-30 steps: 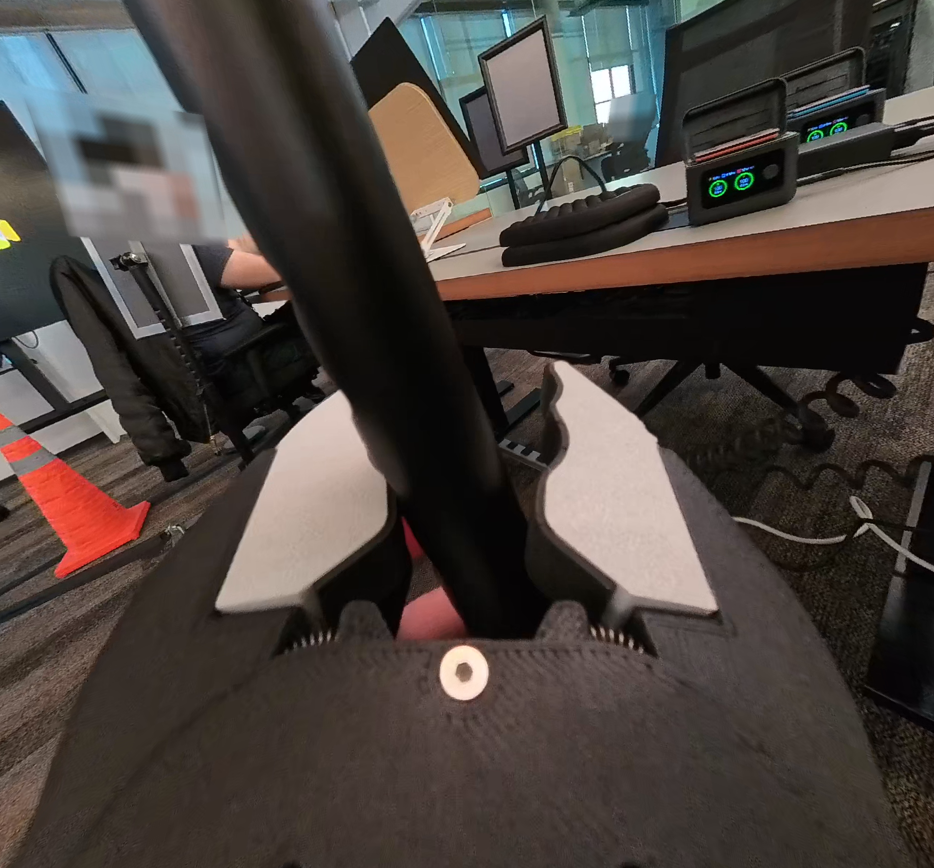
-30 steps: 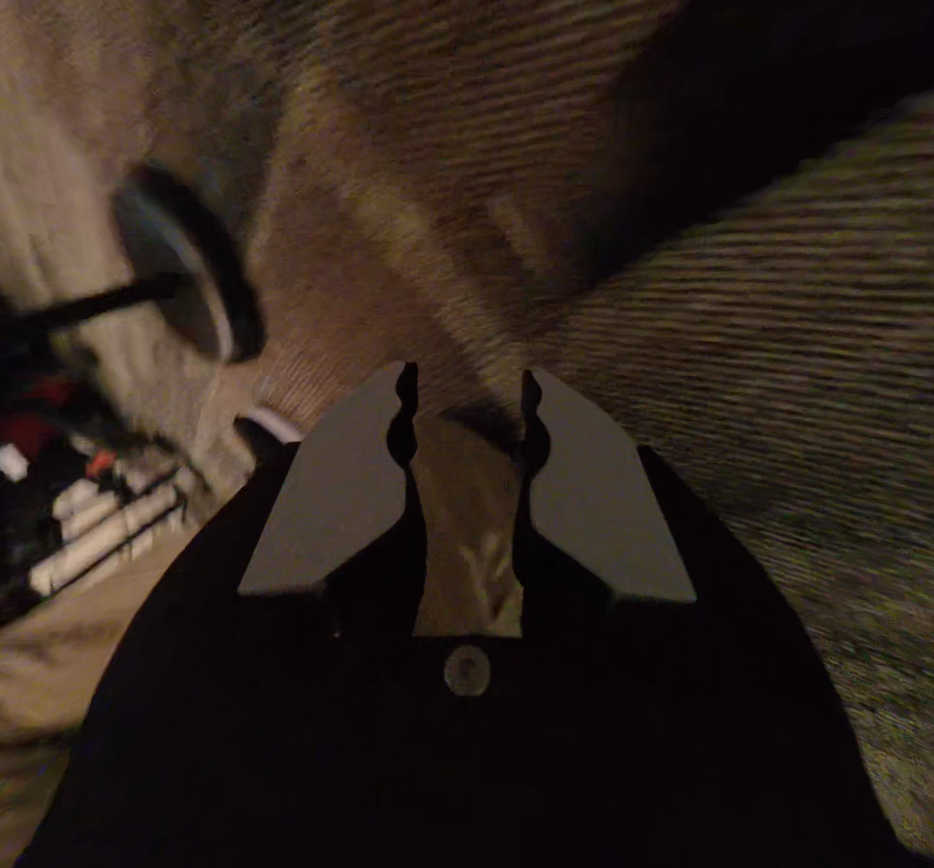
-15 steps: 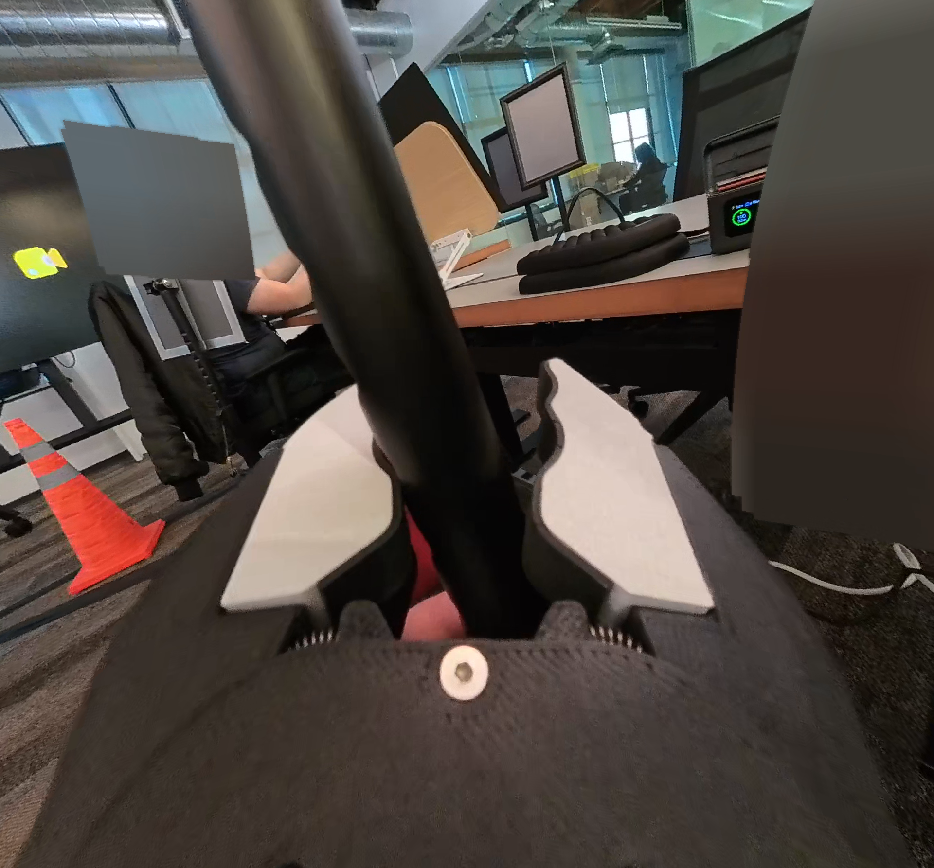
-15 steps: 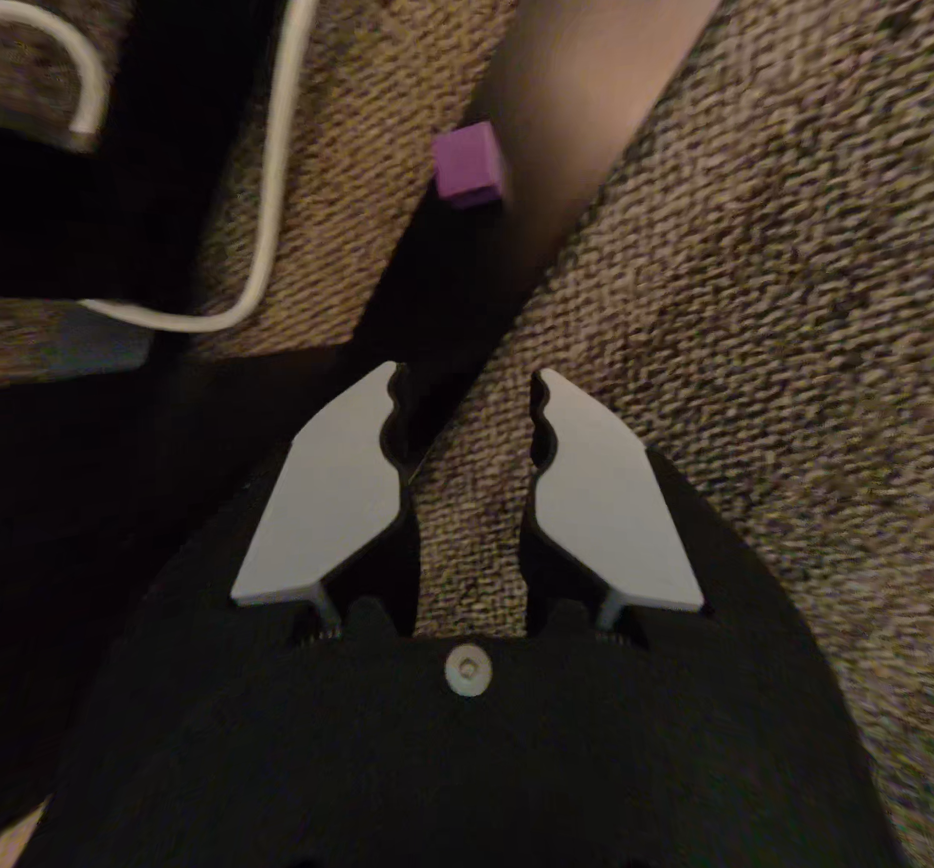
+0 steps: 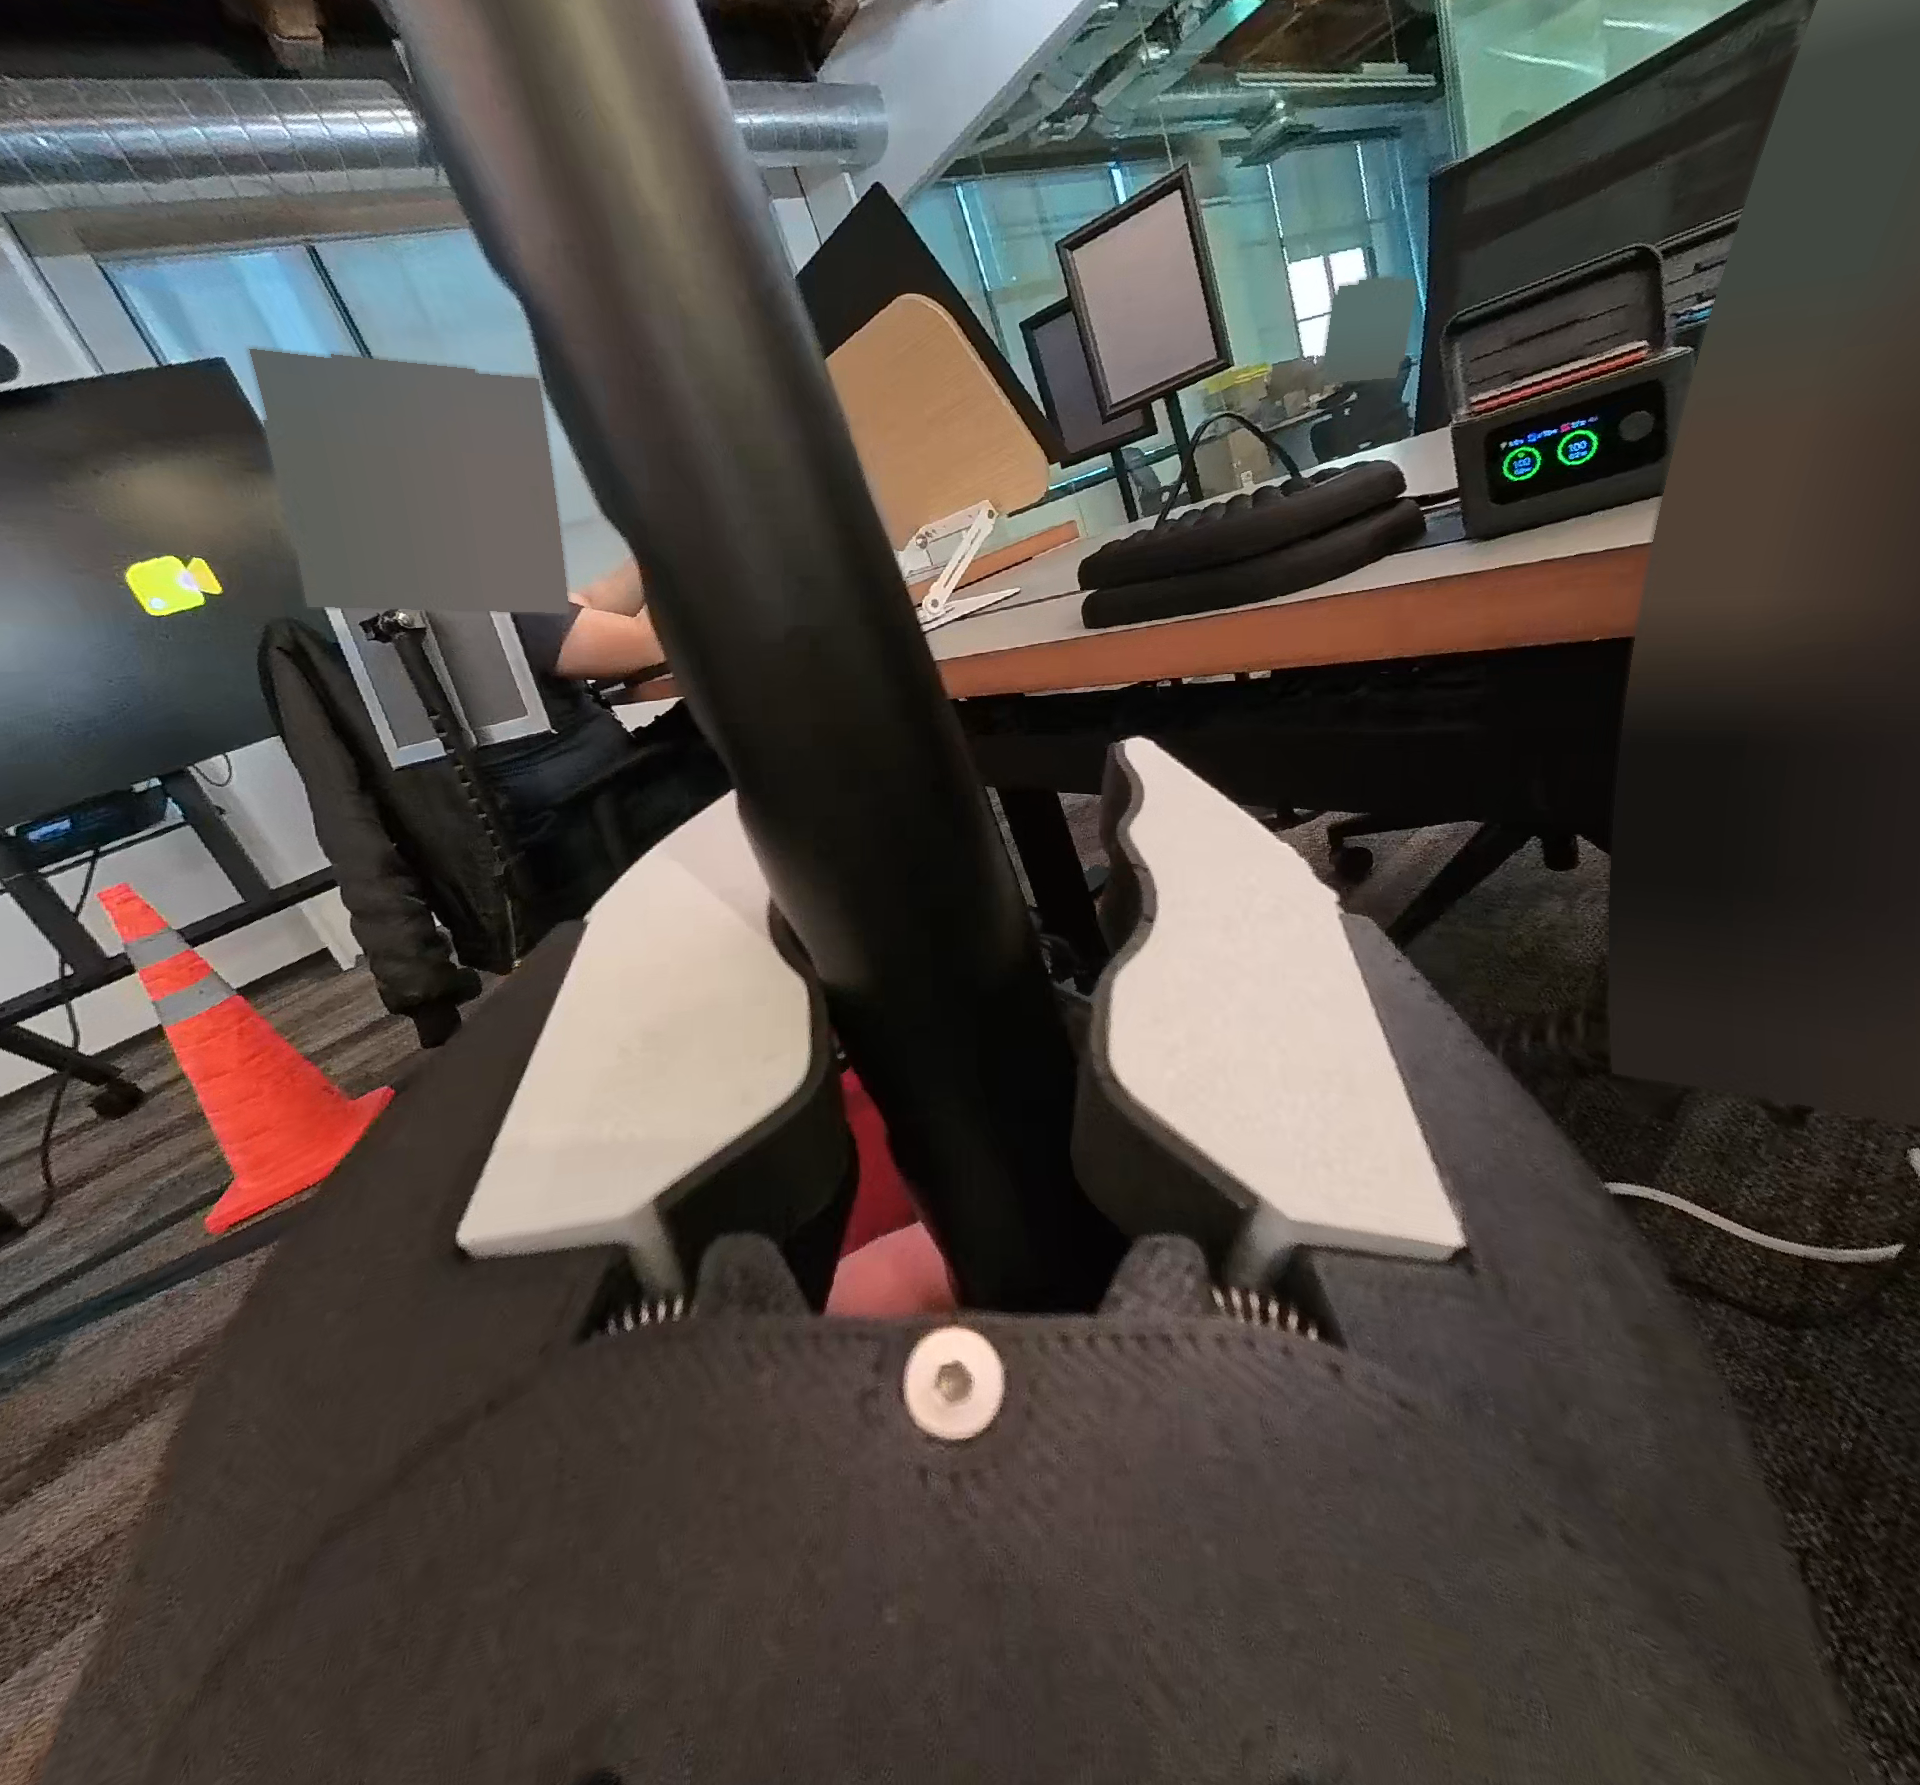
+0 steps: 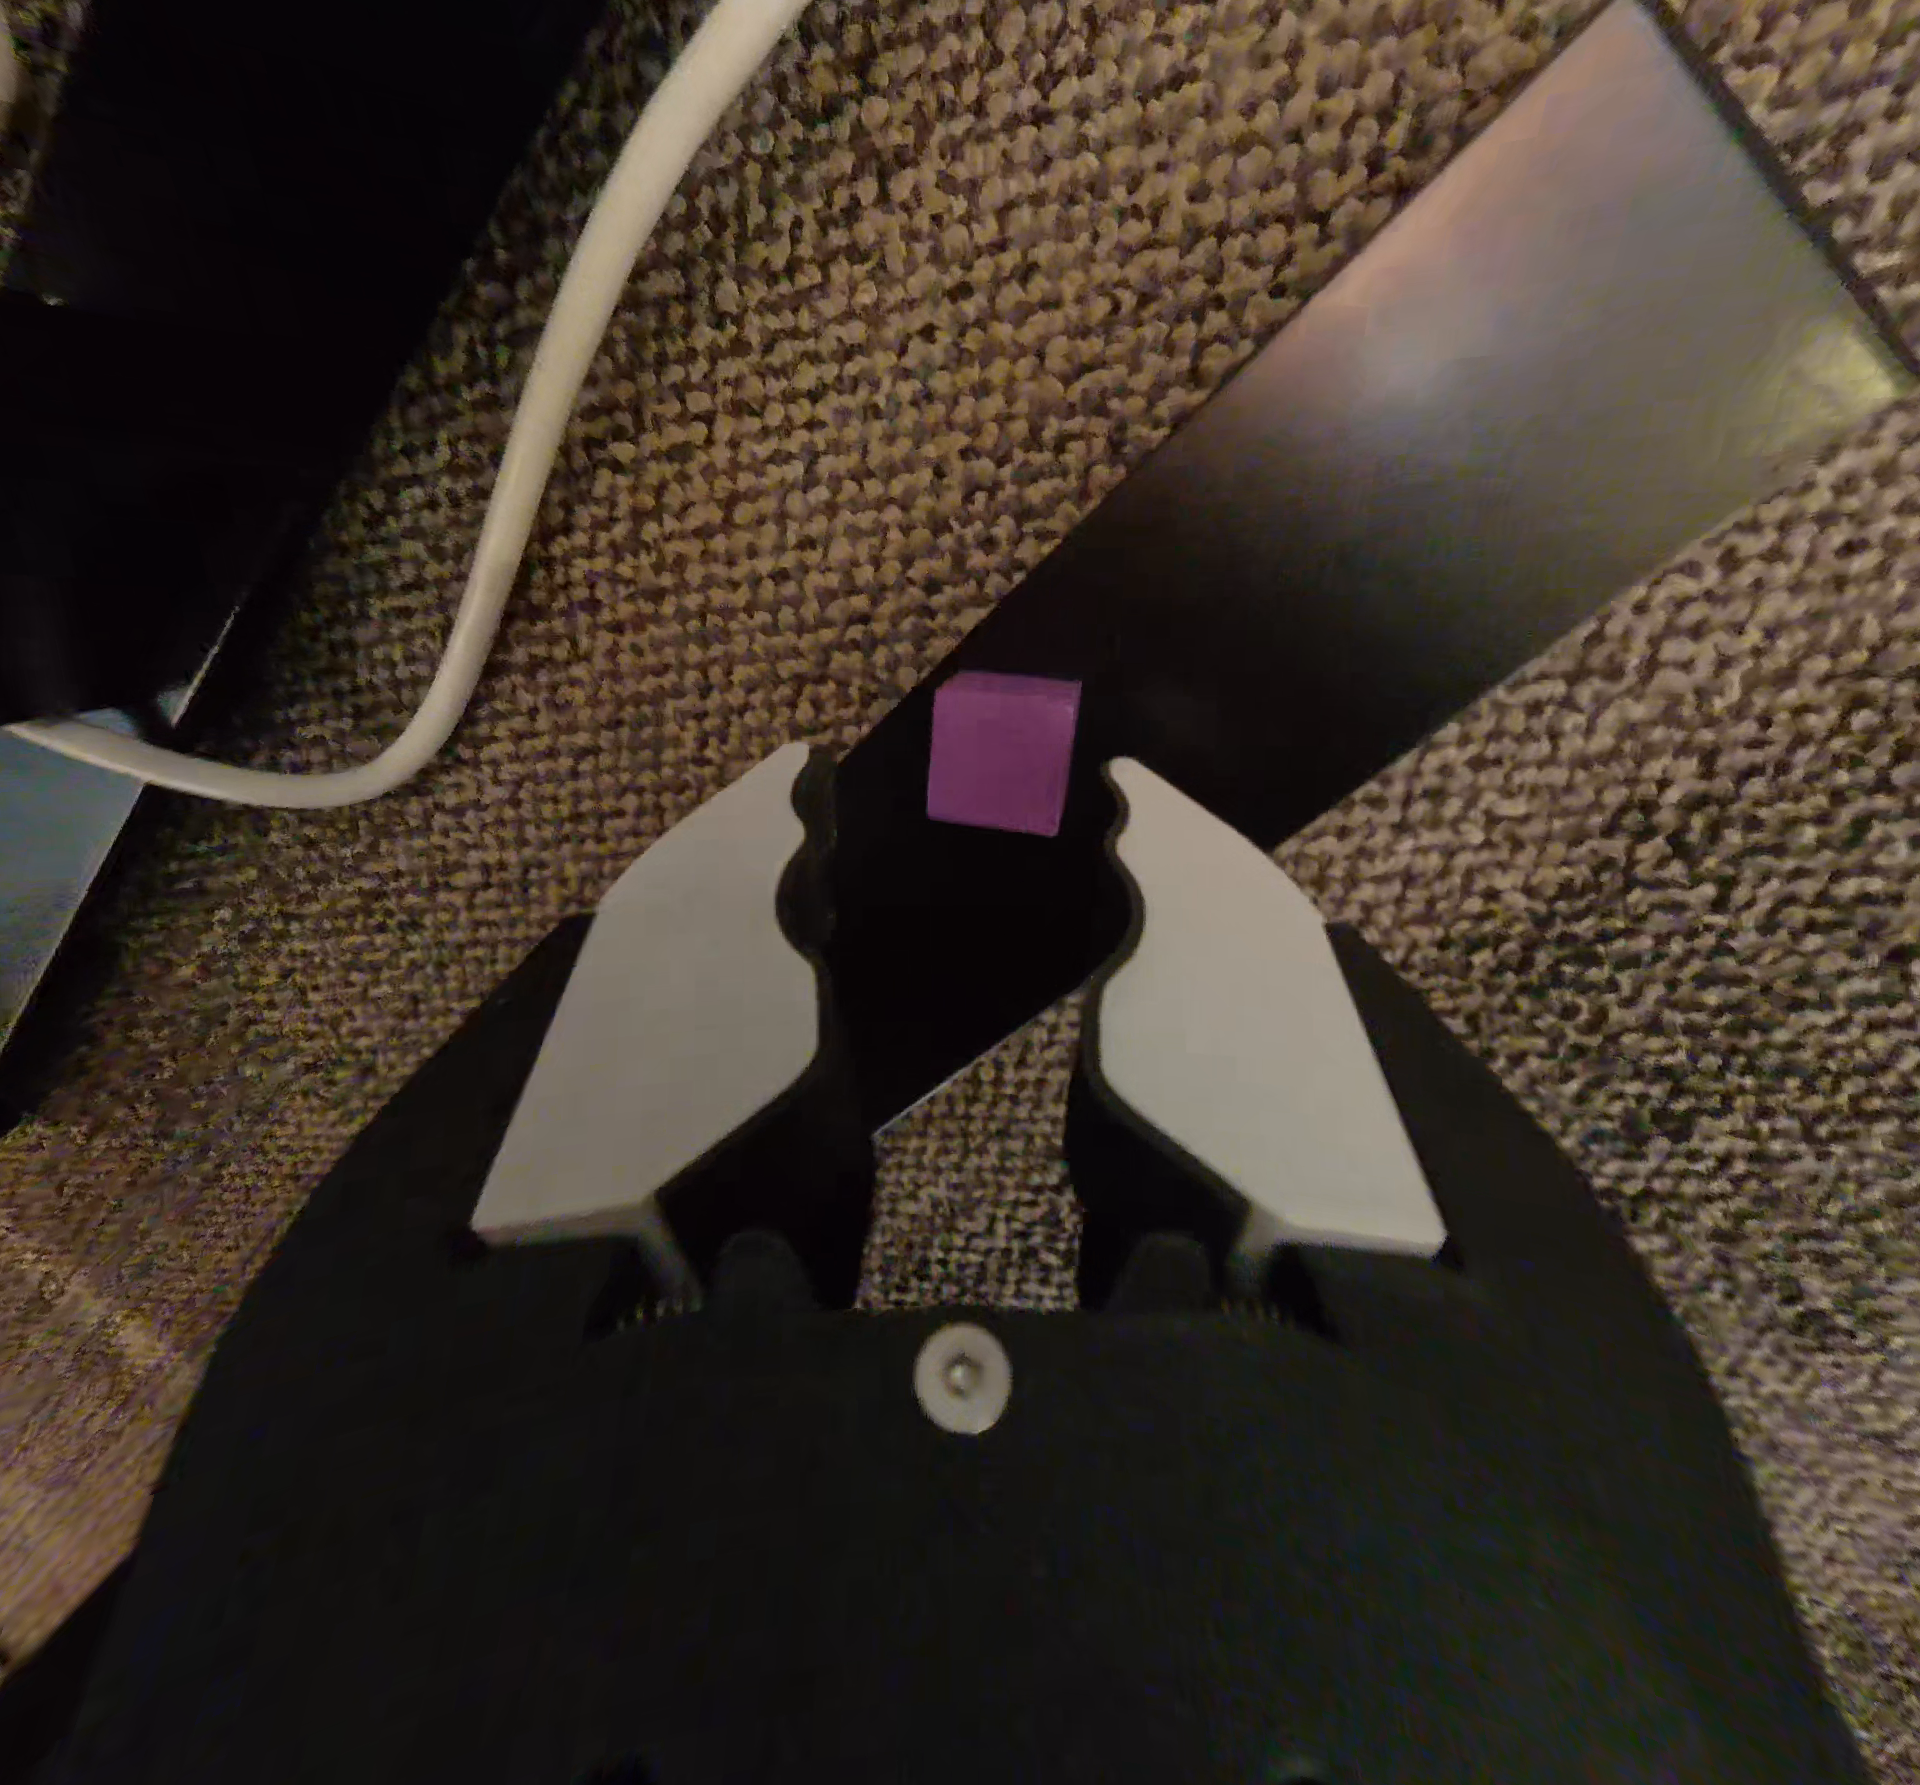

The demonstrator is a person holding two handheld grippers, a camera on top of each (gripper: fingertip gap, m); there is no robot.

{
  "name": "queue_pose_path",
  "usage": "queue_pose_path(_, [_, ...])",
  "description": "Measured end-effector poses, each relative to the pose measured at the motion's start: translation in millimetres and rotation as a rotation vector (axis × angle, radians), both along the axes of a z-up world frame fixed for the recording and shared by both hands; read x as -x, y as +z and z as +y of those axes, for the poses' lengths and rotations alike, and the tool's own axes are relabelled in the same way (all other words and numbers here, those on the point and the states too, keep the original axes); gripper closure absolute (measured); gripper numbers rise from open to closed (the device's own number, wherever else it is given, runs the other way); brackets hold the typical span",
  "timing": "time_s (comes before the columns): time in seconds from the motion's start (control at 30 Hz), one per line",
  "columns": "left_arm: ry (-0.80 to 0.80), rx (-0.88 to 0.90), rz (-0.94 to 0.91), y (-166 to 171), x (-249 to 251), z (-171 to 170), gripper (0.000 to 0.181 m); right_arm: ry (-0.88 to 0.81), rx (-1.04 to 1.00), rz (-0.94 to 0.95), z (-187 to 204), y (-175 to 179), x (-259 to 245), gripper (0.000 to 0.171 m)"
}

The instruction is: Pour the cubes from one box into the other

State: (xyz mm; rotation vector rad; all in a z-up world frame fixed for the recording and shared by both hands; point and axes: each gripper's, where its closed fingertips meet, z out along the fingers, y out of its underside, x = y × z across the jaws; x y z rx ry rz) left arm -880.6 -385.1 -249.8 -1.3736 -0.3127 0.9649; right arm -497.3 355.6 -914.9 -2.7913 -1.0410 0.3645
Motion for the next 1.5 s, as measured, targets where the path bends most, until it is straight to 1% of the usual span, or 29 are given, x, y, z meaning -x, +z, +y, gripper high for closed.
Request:
queue_pose_path(0.03, [0.002, -0.002, 0.000, 0, 1, -1, 0.130, 0.010, 0.010, -0.040, 0, -5, -3, 0.139])
queue_pose_path(0.07, [0.007, -0.006, 0.002, 0, 1, -3, 0.130, 0.017, 0.021, -0.071, 0, -10, -6, 0.140])
queue_pose_path(0.13, [0.007, -0.015, 0.003, 0, 2, -9, 0.130, 0.032, 0.028, -0.063, 1, -14, -2, 0.144])
queue_pose_path(0.2, [0.009, -0.023, 0.008, 1, 1, -13, 0.131, 0.046, 0.024, -0.098, 3, -19, -5, 0.147])
queue_pose_path(0.33, [0.005, -0.021, 0.019, 1, -3, -11, 0.131, 0.029, 0.045, -0.102, 6, -22, -3, 0.147])
queue_pose_path(0.4, [0.005, -0.027, 0.031, 2, -3, -10, 0.131, 0.026, 0.028, -0.135, 5, -20, -10, 0.147])
queue_pose_path(0.5, [0.010, -0.031, 0.033, 2, 1, -10, 0.132, -0.062, -0.011, -0.099, 1, -10, -28, 0.147])
queue_pose_path(0.53, [0.009, -0.031, 0.032, 2, 2, -9, 0.132, -0.098, -0.021, -0.084, -3, -6, -38, 0.152])
queue_pose_path(0.57, [0.008, -0.030, 0.031, 2, 4, -9, 0.132, -0.136, -0.024, -0.074, -10, -1, -50, 0.147])
queue_pose_path(0.6, [0.009, -0.030, 0.030, 2, 5, -8, 0.132, -0.176, -0.018, -0.053, -21, 4, -61, 0.148])
queue_pose_path(0.67, [0.012, -0.029, 0.031, 2, 7, -7, 0.132, -0.243, 0.015, -0.029, -56, 12, -88, 0.148])
queue_pose_path(0.7, [0.013, -0.031, 0.034, 3, 6, -8, 0.132, -0.261, 0.035, -0.031, -81, 13, -101, 0.148])
queue_pose_path(0.77, [0.019, -0.037, 0.044, 3, 7, -7, 0.132, -0.275, 0.061, -0.032, -137, 16, -121, 0.148])
queue_pose_path(0.83, [0.027, -0.029, 0.036, 3, 14, -4, 0.133, -0.272, 0.135, -0.033, -203, 15, -129, 0.147])
queue_pose_path(0.9, [0.035, -0.025, 0.024, 3, 20, -4, 0.132, -0.179, 0.202, -0.084, -271, 17, -129, 0.147])
queue_pose_path(0.97, [0.039, -0.022, 0.015, 2, 24, -5, 0.132, -0.098, 0.277, -0.083, -331, 28, -115, 0.147])
queue_pose_path(1.03, [0.040, -0.019, 0.010, 2, 26, -5, 0.132, 0.148, 0.290, -0.114, -385, 46, -83, 0.147])
queue_pose_path(1.13, [0.046, -0.013, 0.003, 2, 28, -6, 0.131, 0.555, 0.266, -0.058, -469, 100, 2, 0.147])
queue_pose_path(1.2, [0.046, -0.012, 0.001, 2, 29, -6, 0.131, 0.775, 0.237, 0.030, -529, 158, 63, 0.147])
queue_pose_path(1.23, [0.050, -0.011, 0.000, 1, 29, -6, 0.131, 0.861, 0.223, 0.101, -560, 198, 94, 0.147])
queue_pose_path(1.3, [0.062, -0.003, -0.002, 1, 31, -5, 0.130, 1.016, 0.206, 0.247, -623, 293, 141, 0.147])
queue_pose_path(1.37, [0.071, 0.005, -0.006, 1, 33, -4, 0.130, 1.136, 0.226, 0.419, -679, 404, 165, 0.147])
queue_pose_path(1.4, [0.078, 0.009, -0.008, 0, 35, -3, 0.130, 1.193, 0.225, 0.492, -699, 457, 167, 0.147])
queue_pose_path(1.43, [0.084, 0.010, -0.008, 0, 36, -3, 0.130, 1.241, 0.213, 0.568, -710, 508, 166, 0.147])
queue_pose_path(1.47, [0.087, 0.010, -0.007, 0, 37, -3, 0.130, 1.263, 0.197, 0.639, -712, 555, 163, 0.147])
queue_pose_path(1.5, [0.090, 0.009, -0.005, 1, 37, -3, 0.130, 1.258, 0.165, 0.684, -704, 595, 158, 0.147])
